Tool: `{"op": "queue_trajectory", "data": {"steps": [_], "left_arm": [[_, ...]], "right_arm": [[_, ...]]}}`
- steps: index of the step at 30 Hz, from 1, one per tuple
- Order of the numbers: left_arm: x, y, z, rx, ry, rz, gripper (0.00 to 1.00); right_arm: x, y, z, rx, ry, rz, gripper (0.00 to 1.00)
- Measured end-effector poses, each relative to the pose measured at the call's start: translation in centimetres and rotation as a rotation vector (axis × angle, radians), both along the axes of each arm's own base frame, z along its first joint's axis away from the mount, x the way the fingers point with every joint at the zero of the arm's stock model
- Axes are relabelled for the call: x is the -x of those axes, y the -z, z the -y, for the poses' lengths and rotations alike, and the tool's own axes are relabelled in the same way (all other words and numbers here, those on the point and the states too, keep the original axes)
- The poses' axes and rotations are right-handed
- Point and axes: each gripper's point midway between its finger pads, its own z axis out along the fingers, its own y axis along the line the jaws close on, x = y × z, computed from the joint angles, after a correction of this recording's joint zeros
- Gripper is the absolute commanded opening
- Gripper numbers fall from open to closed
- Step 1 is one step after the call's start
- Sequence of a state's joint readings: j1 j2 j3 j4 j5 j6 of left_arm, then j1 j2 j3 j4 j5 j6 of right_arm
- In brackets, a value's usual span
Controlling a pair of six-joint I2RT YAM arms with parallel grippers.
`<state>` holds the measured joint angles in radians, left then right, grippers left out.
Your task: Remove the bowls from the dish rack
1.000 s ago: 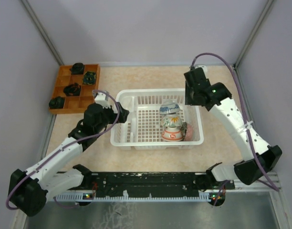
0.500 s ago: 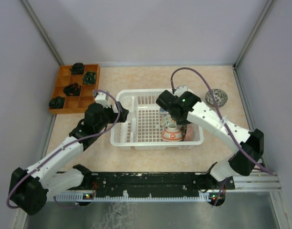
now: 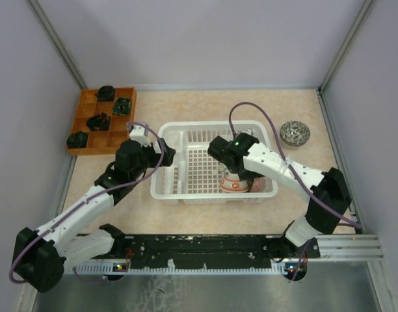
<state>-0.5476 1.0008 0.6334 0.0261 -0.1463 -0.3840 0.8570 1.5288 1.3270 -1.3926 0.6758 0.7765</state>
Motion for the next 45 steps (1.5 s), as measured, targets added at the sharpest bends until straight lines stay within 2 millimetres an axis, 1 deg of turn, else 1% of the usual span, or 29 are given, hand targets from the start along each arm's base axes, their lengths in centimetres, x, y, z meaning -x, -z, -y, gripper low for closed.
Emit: {"op": "queue_trajectory", "data": {"steps": [9,17,20,24,28,36,38,40,44,45], "left_arm": [[0.0,0.0,0.0,0.001,0.0,0.004,0.99],[-0.1,0.1,0.0,0.003,0.0,0.012,0.99],[-0.2,0.2,0.0,0.005,-0.002,0.017,0.99],[-0.3,0.2,0.0,0.007,-0.004,0.022,0.99],[-0.4,0.2,0.0,0.01,-0.006,0.027,0.99],[-0.5,0.3,0.1,0.015,-0.007,0.036,0.99],[-0.6,0.2,0.1,0.016,-0.008,0.037,0.99],[-0.6,0.2,0.1,0.016,-0.008,0.039,0.99],[-0.6,0.2,0.1,0.018,-0.008,0.041,0.99],[-0.6,0.3,0.1,0.018,-0.008,0.041,0.99]], "right_arm": [[-0.3,2.0,-0.6,0.043,0.005,-0.035,0.42],[-0.4,2.9,-0.3,0.09,0.029,-0.044,0.42],[-0.3,3.8,-0.1,0.134,0.042,-0.067,0.42],[-0.2,4.3,0.2,0.17,0.057,-0.082,0.39],[-0.1,4.2,0.5,0.185,0.065,-0.08,0.36],[0.1,4.3,1.1,0.231,0.082,-0.089,0.24],[0.1,4.3,1.1,0.235,0.084,-0.088,0.18],[0.1,4.2,1.3,0.244,0.085,-0.083,0.15],[0.1,3.9,1.6,0.267,0.082,-0.082,0.0],[0.1,4.0,1.7,0.272,0.08,-0.084,0.0]]}}
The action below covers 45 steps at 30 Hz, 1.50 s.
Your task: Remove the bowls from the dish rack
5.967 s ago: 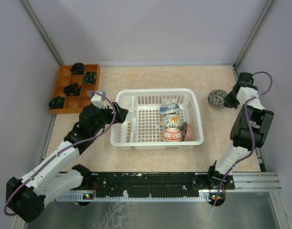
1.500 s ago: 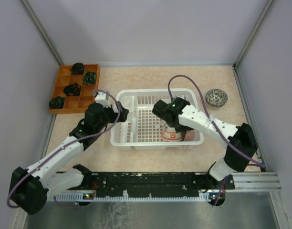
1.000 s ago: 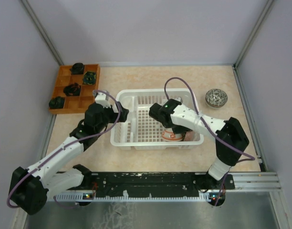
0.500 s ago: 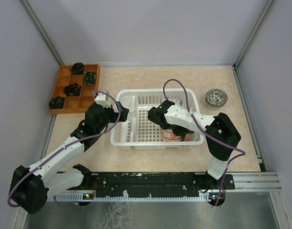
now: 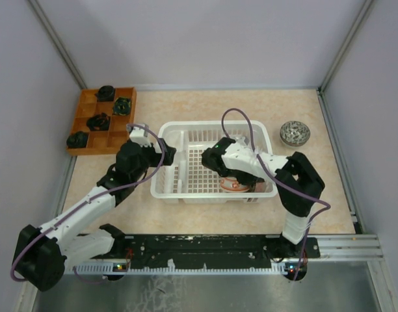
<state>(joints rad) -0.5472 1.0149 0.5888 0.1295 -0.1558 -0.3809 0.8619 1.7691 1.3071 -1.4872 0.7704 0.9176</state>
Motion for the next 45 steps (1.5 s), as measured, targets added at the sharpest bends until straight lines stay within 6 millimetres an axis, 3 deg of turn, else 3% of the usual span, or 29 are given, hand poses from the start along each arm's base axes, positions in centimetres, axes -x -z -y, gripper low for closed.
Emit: {"op": "queue_trajectory", "data": {"steps": [18,25,36,45], "left_arm": [[-0.8,0.2,0.0,0.002,-0.016,0.011,0.99],[-1.3,0.2,0.1,0.0,-0.022,0.019,0.99],[-3.1,0.3,0.4,-0.02,-0.055,0.018,0.99],[-4.6,0.3,0.4,-0.039,-0.093,0.01,0.99]], "right_arm": [[-1.6,-1.5,-0.6,0.093,-0.073,-0.057,0.0],[-3.0,-1.5,-1.0,0.171,-0.125,-0.053,0.0],[-6.2,-3.3,-1.8,0.27,-0.202,0.044,0.0],[-7.4,-4.5,-2.0,0.314,-0.241,0.083,0.0]]}}
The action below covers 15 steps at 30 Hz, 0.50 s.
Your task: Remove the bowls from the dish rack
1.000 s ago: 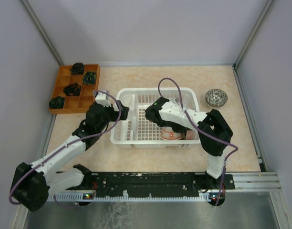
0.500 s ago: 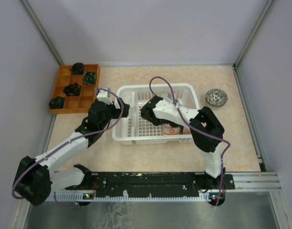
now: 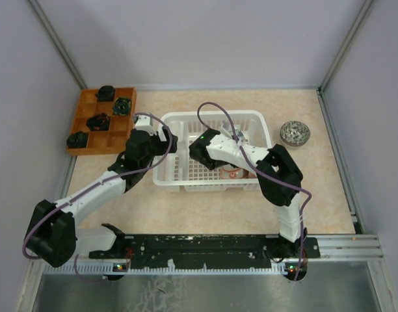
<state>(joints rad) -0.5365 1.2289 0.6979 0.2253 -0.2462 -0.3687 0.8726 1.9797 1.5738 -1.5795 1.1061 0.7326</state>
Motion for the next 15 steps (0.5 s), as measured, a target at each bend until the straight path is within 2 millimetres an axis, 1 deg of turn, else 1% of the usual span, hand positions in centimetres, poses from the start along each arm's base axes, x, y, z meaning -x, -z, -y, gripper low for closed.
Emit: {"op": "queue_trajectory", "data": {"steps": [9,15], "left_arm": [[-1.1,-0.1,-0.1,-0.005,-0.021,-0.002,0.99],[-1.2,-0.1,-0.1,-0.005,-0.024,-0.004,0.99]], "right_arm": [[-0.9,-1.3,-0.4,0.017,-0.03,0.028,0.0],[-1.4,-2.2,-0.4,0.032,-0.05,0.048,0.0]]}}
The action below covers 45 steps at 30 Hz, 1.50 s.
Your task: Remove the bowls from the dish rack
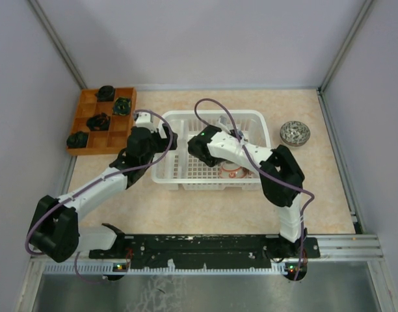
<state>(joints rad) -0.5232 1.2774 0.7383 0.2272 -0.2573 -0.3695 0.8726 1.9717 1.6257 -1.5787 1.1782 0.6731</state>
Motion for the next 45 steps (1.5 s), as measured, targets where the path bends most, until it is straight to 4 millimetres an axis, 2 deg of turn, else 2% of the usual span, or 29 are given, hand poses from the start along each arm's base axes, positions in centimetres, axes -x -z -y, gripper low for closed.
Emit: {"op": "queue_trajectory", "data": {"steps": [12,20,24,29,37,41,43,45], "left_arm": [[0.0,0.0,-0.1,0.001,-0.001,0.0,0.99],[0.0,0.0,0.0,0.001,0.0,0.0,0.99],[0.0,0.0,0.0,0.002,0.002,0.0,0.99],[0.0,0.0,-0.1,0.002,0.002,0.0,0.99],[-0.1,0.0,-0.1,0.005,0.004,-0.002,0.99],[-0.1,0.0,-0.2,0.005,0.005,-0.004,0.99],[0.0,0.1,-0.2,0.004,0.006,-0.01,0.99],[0.6,1.3,-0.1,-0.001,0.021,-0.053,0.99]], "right_arm": [[-0.3,-3.1,0.1,-0.088,-0.009,0.116,0.0],[-0.9,-3.6,-0.6,-0.152,-0.006,0.169,0.0],[-1.2,-3.9,-0.2,-0.187,0.018,0.185,0.0],[-2.1,-4.9,0.8,-0.297,0.052,0.22,0.0],[-2.5,-8.1,2.9,-0.501,0.047,0.287,0.0],[-4.2,-7.3,3.7,-0.64,0.066,0.257,0.0],[-5.2,-6.6,4.8,-0.724,0.09,0.247,0.0],[-6.2,-6.2,6.3,-0.807,0.123,0.246,0.0]]}}
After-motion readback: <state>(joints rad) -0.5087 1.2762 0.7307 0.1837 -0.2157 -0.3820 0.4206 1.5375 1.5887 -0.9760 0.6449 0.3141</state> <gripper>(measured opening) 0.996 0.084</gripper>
